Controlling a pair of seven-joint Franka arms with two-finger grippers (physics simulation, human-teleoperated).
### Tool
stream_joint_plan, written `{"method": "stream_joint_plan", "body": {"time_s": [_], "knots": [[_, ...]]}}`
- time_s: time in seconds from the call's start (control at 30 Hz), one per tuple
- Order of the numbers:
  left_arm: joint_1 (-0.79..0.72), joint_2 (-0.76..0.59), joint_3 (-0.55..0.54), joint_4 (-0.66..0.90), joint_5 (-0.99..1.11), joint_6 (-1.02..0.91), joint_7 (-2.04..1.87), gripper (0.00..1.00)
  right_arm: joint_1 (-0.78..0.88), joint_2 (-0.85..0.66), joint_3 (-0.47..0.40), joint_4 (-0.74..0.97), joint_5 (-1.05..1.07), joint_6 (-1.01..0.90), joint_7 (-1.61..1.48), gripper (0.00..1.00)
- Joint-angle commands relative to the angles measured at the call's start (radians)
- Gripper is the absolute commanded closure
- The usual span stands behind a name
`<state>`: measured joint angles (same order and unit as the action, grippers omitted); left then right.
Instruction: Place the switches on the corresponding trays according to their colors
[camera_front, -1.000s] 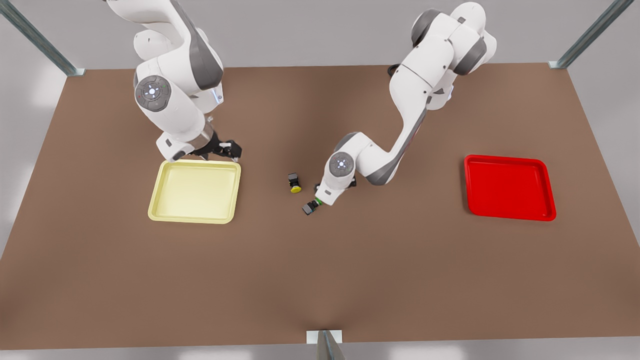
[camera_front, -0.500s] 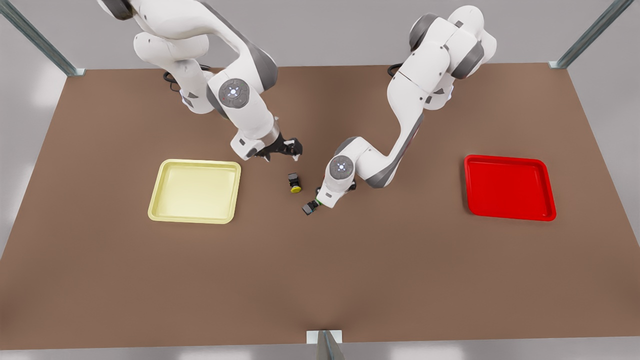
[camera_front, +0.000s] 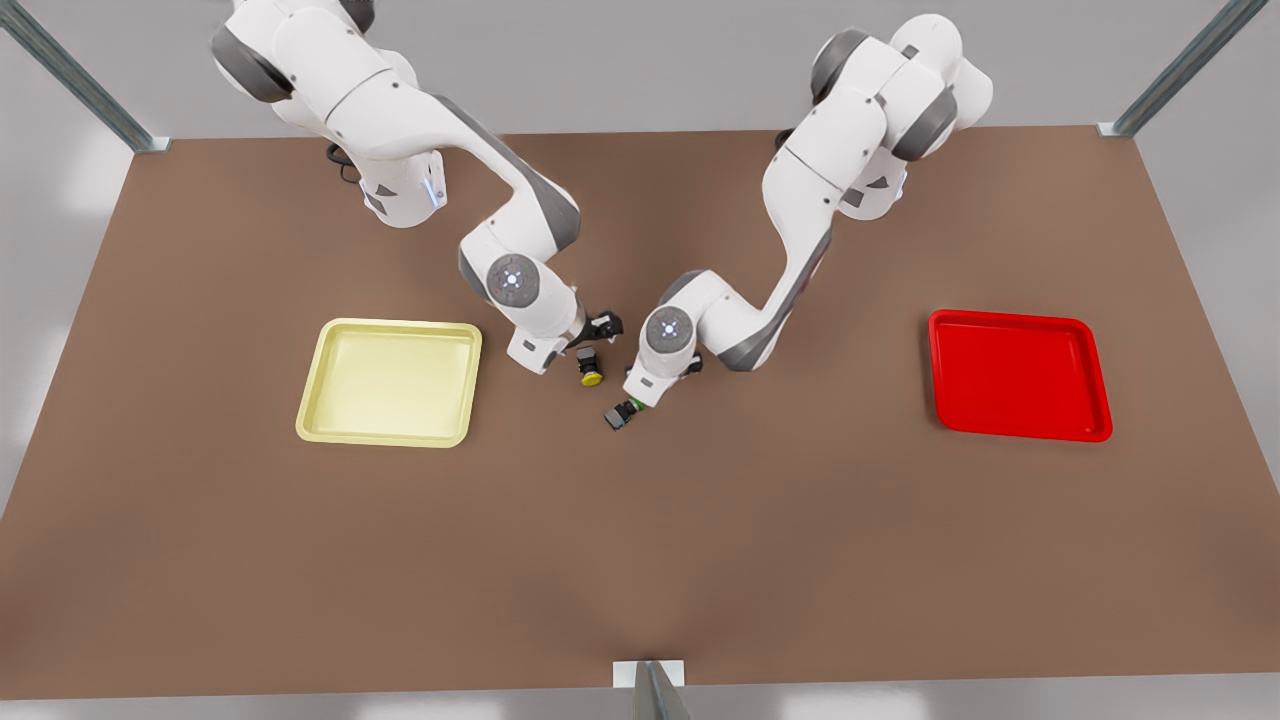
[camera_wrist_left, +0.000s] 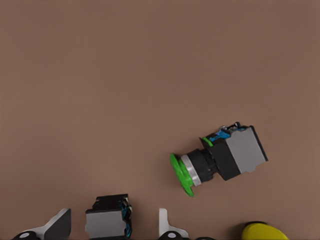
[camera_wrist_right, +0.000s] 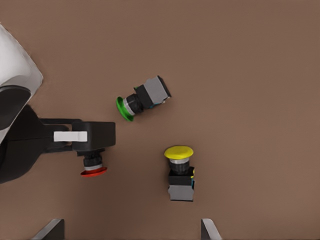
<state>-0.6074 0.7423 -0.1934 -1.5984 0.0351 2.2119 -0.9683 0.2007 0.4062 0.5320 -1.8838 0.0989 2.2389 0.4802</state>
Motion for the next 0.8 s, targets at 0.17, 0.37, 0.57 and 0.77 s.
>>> {"method": "stream_joint_plan", "body": {"time_s": [0.17, 0.37, 0.57, 0.77], "knots": [[0.001, -0.004, 0.003, -0.005, 0.006, -0.017, 0.0, 0.29, 0.029, 0.034, -0.009, 0.009, -0.002, 0.021, 0.002, 0.0], [0.003, -0.004, 0.005, -0.005, 0.006, -0.018, 0.0, 0.48, 0.005, 0.023, -0.013, -0.041, -0.067, 0.036, 0.002, 0.0], [0.003, 0.003, 0.006, -0.005, 0.006, -0.012, 0.0, 0.48, 0.008, 0.048, -0.013, -0.044, -0.064, 0.053, 0.005, 0.0], [0.001, 0.0, 0.006, -0.005, 0.005, -0.023, -0.018, 0.48, 0.011, 0.105, -0.023, -0.034, -0.077, 0.059, 0.003, 0.0]]}}
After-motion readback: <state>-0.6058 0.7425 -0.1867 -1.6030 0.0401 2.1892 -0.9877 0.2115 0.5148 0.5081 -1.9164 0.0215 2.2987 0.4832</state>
